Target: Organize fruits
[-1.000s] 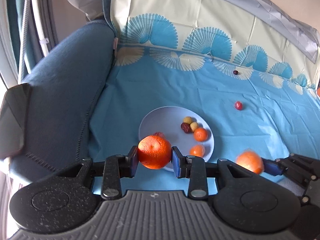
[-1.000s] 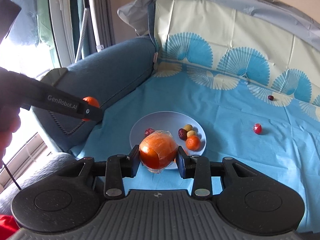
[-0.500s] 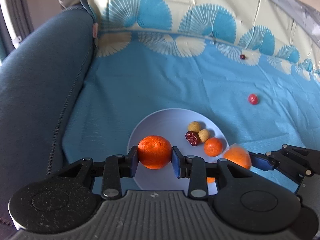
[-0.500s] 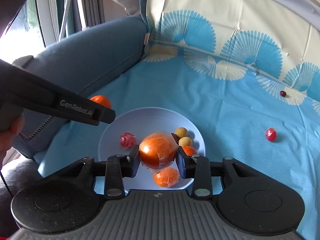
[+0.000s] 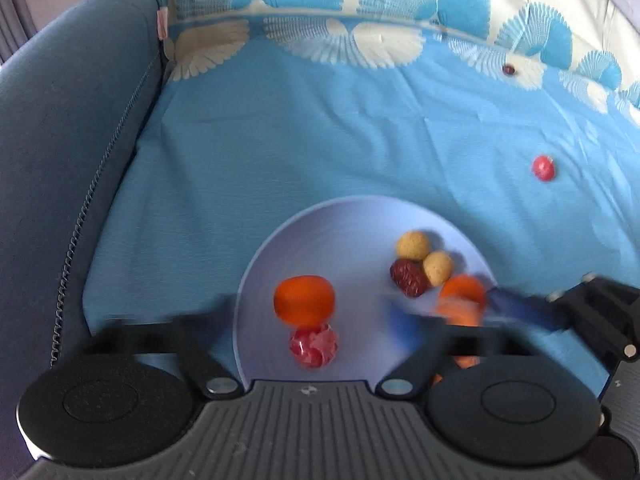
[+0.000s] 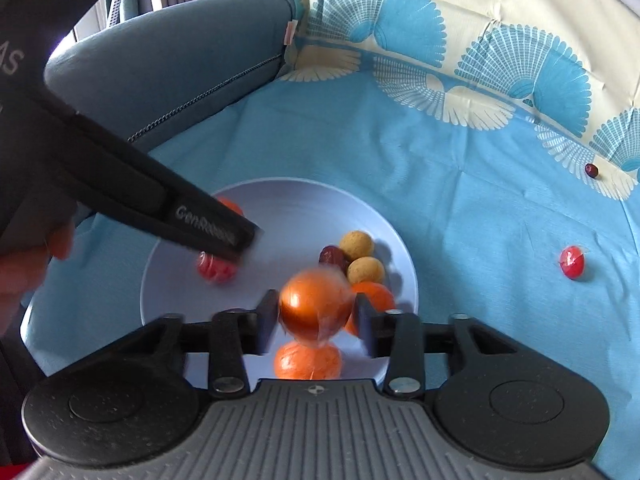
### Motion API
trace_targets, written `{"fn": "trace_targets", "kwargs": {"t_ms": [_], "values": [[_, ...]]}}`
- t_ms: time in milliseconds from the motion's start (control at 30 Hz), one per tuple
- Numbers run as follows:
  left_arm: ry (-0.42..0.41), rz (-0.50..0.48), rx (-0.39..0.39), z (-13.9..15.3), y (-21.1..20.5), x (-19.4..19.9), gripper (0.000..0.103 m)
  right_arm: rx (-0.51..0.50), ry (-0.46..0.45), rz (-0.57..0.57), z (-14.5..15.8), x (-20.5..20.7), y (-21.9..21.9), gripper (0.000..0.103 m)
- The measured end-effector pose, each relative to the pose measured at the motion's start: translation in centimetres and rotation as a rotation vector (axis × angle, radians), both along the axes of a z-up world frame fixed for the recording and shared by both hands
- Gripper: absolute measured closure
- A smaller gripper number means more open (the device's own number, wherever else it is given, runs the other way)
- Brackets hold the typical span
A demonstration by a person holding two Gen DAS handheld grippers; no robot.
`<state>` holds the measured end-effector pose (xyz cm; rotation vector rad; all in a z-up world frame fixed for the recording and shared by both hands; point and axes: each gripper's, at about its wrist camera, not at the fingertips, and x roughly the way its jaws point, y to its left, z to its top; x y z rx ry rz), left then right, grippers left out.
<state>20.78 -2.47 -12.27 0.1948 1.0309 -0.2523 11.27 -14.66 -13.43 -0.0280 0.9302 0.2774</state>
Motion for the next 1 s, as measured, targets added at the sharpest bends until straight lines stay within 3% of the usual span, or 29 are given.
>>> {"fn": "trace_targets", "kwargs": {"t_ms": [33, 67, 233, 467, 700, 1000], "values": [[-0.037, 0.006, -0.014, 0.7, 0.2, -0.5, 0.0, -0.009, -0.006, -0.015, 0.3, 0.0, -0.1, 0.023], [-0.061, -0.006, -0.023, 1.3, 0.4, -0.9, 0.0, -0.02, -0.016, -0.029, 0.8, -0.1, -0.3, 0.016], [-0.084, -0.019, 0.023, 3.7, 1.9, -5.4, 0.0, -0.007, 0.017, -0.05, 3.8, -3.1, -1.5, 0.004], [-0.048, 0.084, 0.033, 6.6, 5.4, -14.5, 0.0, 0.033, 0.068, -0.103, 8.0, -10.7, -1.5, 0.003], [-0.108, 0.128, 0.003, 9.4, 7.6, -21.4, 0.0, 0.032, -0.035, -0.148, 12.5, -16.9, -1.2, 0.001], [-0.202, 0.106, -0.023, 12.2, 7.0, -26.1, 0.0, 0.001, -0.164, -0.158, 16.2, -22.8, -1.3, 0.001]]}}
